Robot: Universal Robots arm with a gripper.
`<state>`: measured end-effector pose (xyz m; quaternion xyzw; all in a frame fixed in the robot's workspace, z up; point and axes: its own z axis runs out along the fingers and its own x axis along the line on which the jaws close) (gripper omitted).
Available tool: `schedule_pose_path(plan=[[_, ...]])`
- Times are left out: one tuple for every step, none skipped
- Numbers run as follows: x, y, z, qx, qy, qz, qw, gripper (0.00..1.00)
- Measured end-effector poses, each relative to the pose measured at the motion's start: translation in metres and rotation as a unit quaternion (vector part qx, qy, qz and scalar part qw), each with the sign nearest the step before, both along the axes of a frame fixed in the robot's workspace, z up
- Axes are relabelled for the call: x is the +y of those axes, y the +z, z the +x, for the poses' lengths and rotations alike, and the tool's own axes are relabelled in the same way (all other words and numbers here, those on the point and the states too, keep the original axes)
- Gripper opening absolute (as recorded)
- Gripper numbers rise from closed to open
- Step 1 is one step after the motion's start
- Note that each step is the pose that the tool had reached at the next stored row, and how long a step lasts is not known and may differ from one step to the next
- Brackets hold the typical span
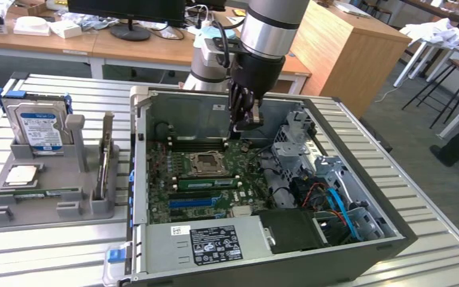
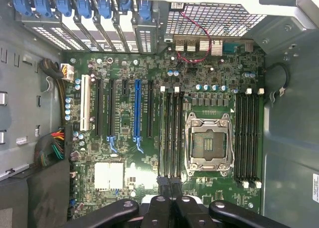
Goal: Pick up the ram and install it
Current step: 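Press down the ram until it locks into place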
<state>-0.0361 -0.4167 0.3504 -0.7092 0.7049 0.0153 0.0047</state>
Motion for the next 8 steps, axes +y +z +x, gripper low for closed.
schedule_pose_path(plan=[[0.0,0.0,0.0,0.0,0.0,0.0,1.0,0.1],[0.0,0.0,0.0,0.0,0.0,0.0,1.0,0.1],[0.0,0.0,0.0,0.0,0.0,0.0,1.0,0.1],[0.0,0.0,0.0003,0.0,0.0,0.0,1.0,0.1],[0.0,0.0,0.0007,0.0,0.0,0.0,1.0,0.1],[0.0,0.0,0.0011,0.0,0.0,0.0,1.0,0.1],[0.0,0.0,0.0015,0.0,0.0,0.0,1.0,0.1],[0.0,0.0,0.0021,0.0,0.0,0.0,1.0,0.1]])
